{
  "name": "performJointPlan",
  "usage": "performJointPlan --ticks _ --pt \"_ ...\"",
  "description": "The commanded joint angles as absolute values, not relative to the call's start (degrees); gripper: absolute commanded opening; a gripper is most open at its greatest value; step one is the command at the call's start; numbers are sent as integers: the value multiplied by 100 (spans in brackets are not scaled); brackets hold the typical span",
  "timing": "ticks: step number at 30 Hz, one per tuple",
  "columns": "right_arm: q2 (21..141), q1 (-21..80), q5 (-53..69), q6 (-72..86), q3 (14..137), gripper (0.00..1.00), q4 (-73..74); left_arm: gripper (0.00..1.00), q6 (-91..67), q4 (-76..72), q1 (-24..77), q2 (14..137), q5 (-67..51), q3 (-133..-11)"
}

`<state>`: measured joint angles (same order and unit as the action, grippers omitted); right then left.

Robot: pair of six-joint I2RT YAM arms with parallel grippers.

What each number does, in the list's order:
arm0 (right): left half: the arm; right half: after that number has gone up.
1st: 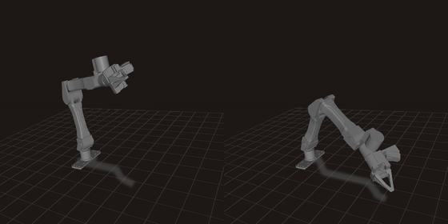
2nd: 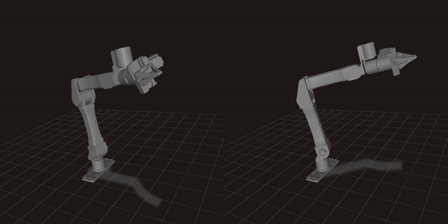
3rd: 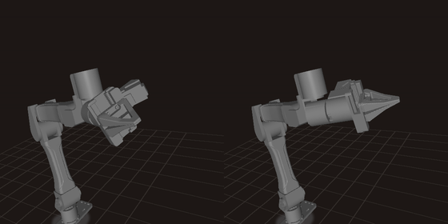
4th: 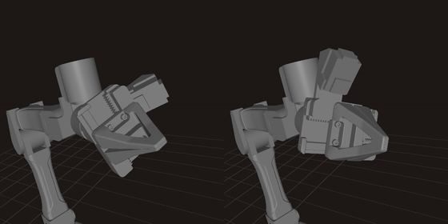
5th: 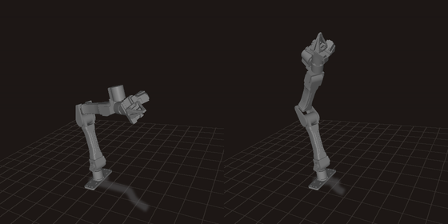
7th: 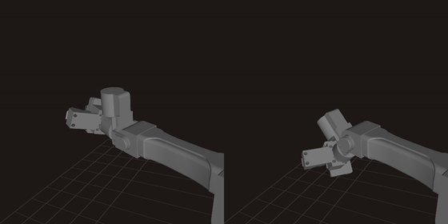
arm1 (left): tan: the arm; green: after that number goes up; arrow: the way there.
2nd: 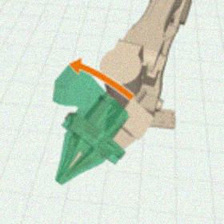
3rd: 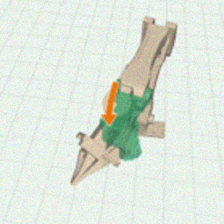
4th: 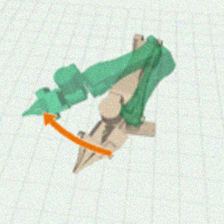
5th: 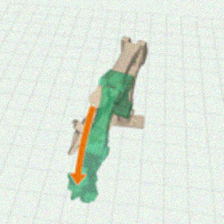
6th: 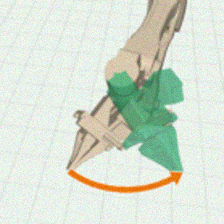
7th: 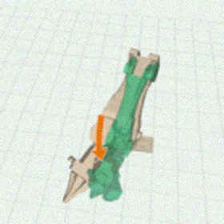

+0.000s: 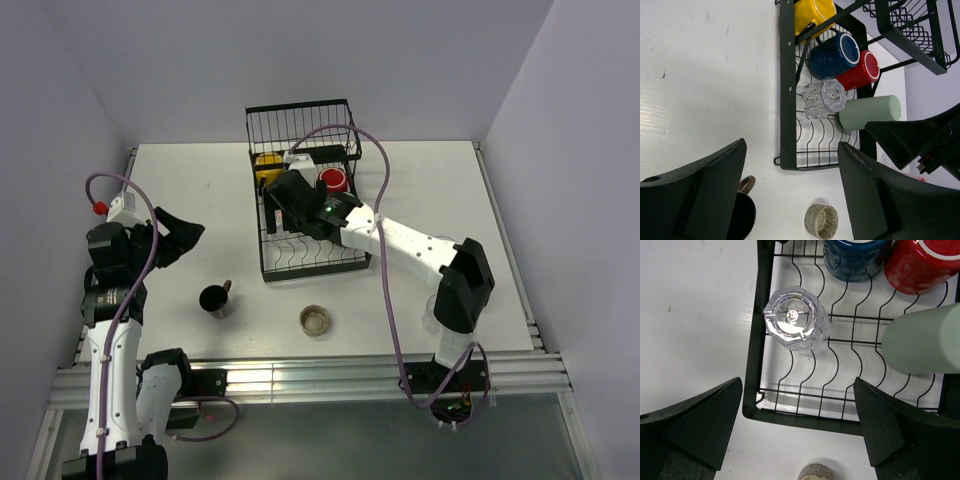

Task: Load the cups into the dish rack
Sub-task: Place the cup upside down on the dish rack

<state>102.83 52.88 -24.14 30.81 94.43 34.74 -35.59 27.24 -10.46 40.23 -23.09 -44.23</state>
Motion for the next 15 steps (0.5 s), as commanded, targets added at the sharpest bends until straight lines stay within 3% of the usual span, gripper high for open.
performJointPlan --ticks 1,15 --pt "9853 5335 -2329 3164 9282 100 3182 80 -3621 2479 -985 3999 -2356 -4421" --pt "9325 5344 -1969 3138 8903 100 2953 79 -4104 2119 571 4403 -1222 -4465"
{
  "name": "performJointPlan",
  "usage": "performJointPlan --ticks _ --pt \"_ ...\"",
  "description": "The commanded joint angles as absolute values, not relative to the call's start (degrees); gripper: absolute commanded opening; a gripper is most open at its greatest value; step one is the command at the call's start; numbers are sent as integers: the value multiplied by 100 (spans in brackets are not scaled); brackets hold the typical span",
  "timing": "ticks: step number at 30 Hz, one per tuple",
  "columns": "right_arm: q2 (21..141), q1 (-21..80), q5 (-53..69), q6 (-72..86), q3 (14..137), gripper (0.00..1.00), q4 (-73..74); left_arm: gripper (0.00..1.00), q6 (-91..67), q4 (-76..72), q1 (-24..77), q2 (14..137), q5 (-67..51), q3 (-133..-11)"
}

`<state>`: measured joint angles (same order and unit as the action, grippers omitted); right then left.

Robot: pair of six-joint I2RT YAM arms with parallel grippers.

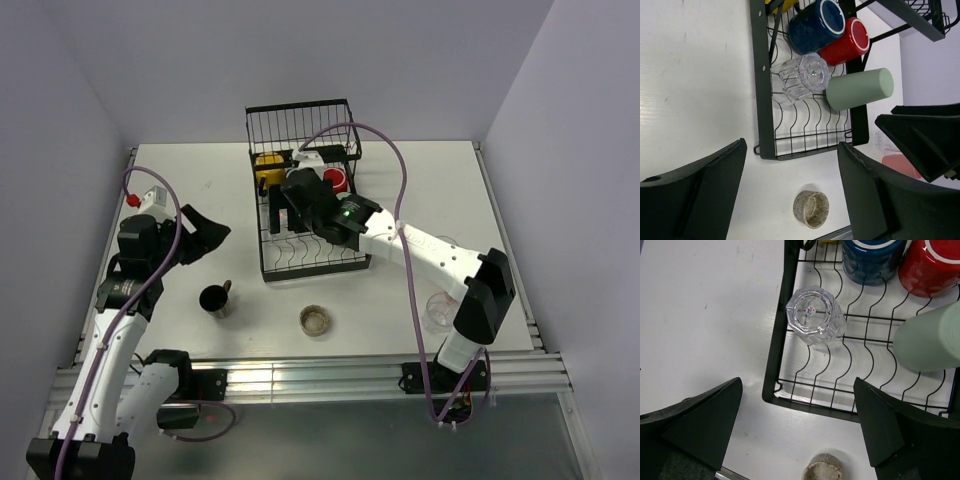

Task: Load the cups into the dish rack
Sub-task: Place the cup upside down on the dish rack

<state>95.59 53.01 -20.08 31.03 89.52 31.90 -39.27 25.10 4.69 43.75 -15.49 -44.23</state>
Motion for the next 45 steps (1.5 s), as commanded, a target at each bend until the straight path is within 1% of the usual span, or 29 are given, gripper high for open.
performJointPlan --ticks 1,8,12,18,21,25,27,28,29,37,42,45 --pt "9343 5344 -2012 3138 8929 100 3040 79 -4157 2066 606 4403 -1239 -4413" --pt "8983 5326 -2302 3173 8579 100 3050 79 -4377 1600 1211 4771 -1037 -4307" --pt "8545 5186 -2495 3269 8341 99 3102 79 -4543 1345 1651 5097 -765 -4298" --pt "7789 4545 -2427 3392 7762 97 3111 77 -4912 327 2205 5764 -651 -4035" --pt "7446 4132 -2233 3410 7490 96 3033 73 -5062 -208 2364 6327 -580 -3982" --pt "7067 3762 -2022 3401 7243 95 2945 63 -5212 -842 2452 7038 -624 -3920" --pt "6909 3560 -1995 3393 7120 95 2944 61 -5264 -1141 2487 7250 -703 -3963" --pt "6865 3507 -1926 3375 7102 95 2944 56 -5273 -1186 2522 7468 -703 -3990" --pt "6829 3446 -1899 3366 7067 94 2944 54 -5273 -1247 2549 7584 -712 -4034" --pt "6697 3077 -1705 3296 6899 94 2909 43 -5352 -1705 2680 8463 -765 -4350" --pt "6671 2945 -1609 3243 6873 94 2883 42 -5449 -2039 2707 8753 -765 -4412" --pt "6680 2865 -1565 3226 6847 94 2874 44 -5546 -2205 2742 8929 -721 -4447"
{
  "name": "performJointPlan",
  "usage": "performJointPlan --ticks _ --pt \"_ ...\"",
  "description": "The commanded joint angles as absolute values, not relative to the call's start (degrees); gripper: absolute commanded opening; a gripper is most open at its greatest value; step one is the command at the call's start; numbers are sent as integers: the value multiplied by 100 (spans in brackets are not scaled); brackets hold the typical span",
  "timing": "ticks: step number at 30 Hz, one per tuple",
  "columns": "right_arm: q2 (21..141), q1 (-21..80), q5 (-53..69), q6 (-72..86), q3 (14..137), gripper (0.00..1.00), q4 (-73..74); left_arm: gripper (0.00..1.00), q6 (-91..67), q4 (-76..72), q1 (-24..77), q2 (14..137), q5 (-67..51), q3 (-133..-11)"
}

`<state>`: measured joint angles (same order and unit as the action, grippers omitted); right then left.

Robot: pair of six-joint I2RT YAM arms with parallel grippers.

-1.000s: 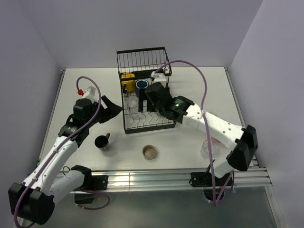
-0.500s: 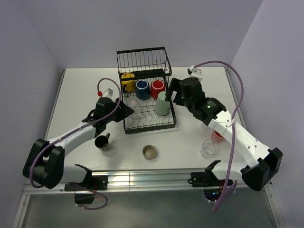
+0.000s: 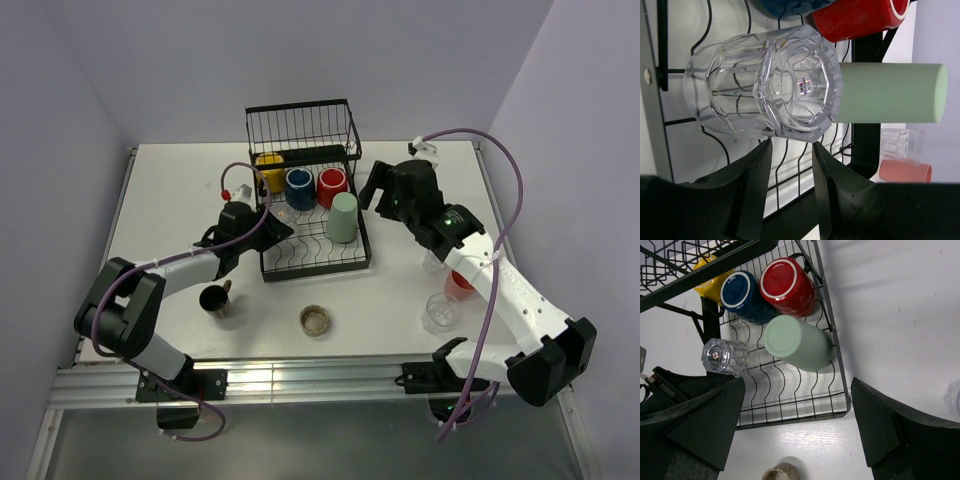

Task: Load the cups into the dish rack
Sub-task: Place the cup upside down on the dish rack

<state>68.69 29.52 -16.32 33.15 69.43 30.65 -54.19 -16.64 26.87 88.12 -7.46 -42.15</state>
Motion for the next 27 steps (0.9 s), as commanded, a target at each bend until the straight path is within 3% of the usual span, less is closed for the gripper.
performJointPlan --ticks 1,27 --pt "6688 2857 -1538 3217 6847 94 2874 43 -5563 -2241 2760 9008 -686 -4456" --pt "6706 2760 -1380 3111 6618 94 2830 39 -5941 -2813 2839 9615 676 -4438"
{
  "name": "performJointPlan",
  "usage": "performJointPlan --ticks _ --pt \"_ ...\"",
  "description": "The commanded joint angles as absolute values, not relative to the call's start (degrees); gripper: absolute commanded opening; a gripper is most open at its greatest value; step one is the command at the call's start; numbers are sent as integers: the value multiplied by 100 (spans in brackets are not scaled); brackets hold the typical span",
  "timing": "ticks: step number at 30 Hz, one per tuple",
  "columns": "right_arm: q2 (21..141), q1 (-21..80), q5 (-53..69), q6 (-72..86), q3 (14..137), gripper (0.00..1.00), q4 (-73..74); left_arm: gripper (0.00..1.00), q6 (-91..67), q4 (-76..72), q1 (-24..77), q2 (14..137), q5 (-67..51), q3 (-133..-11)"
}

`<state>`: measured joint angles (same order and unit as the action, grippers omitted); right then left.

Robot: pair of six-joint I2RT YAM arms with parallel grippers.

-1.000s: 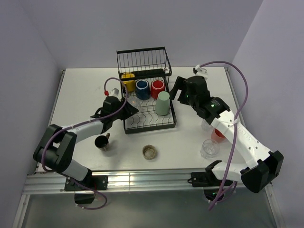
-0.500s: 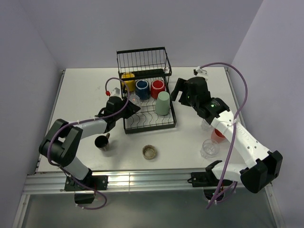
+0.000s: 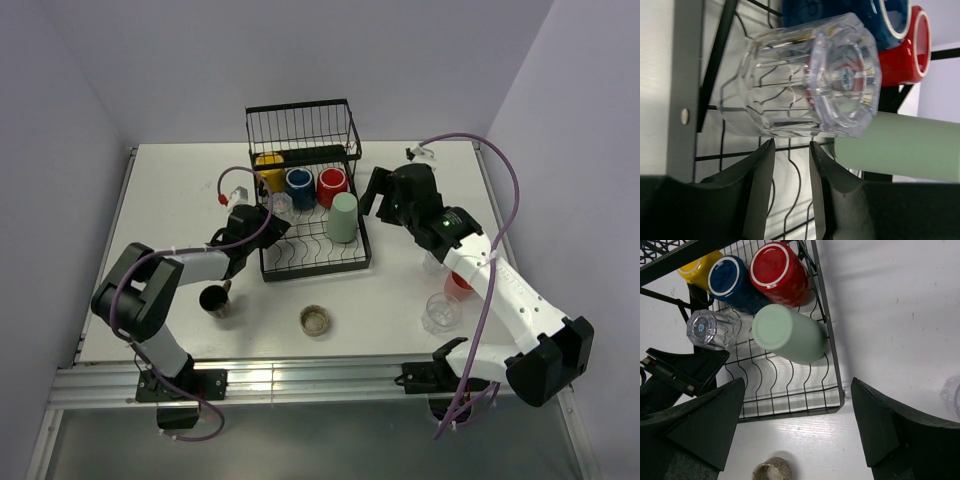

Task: Load the cups into the dish rack
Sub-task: Place the cup upside down on the dish rack

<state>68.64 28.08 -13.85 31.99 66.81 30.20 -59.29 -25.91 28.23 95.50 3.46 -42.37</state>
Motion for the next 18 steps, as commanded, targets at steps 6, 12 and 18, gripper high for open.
performJointPlan --ticks 6,12,18 --pt "6671 2751 -1345 3103 6530 94 2795 40 -5862 -2786 2839 9826 791 -4693" --pt "6680 2742 -1275 3094 6495 94 2760 42 -5845 -2707 2839 9923 1019 -4843" --pt "6671 2742 -1310 3067 6486 94 2777 42 -5748 -2566 2821 9818 932 -4896"
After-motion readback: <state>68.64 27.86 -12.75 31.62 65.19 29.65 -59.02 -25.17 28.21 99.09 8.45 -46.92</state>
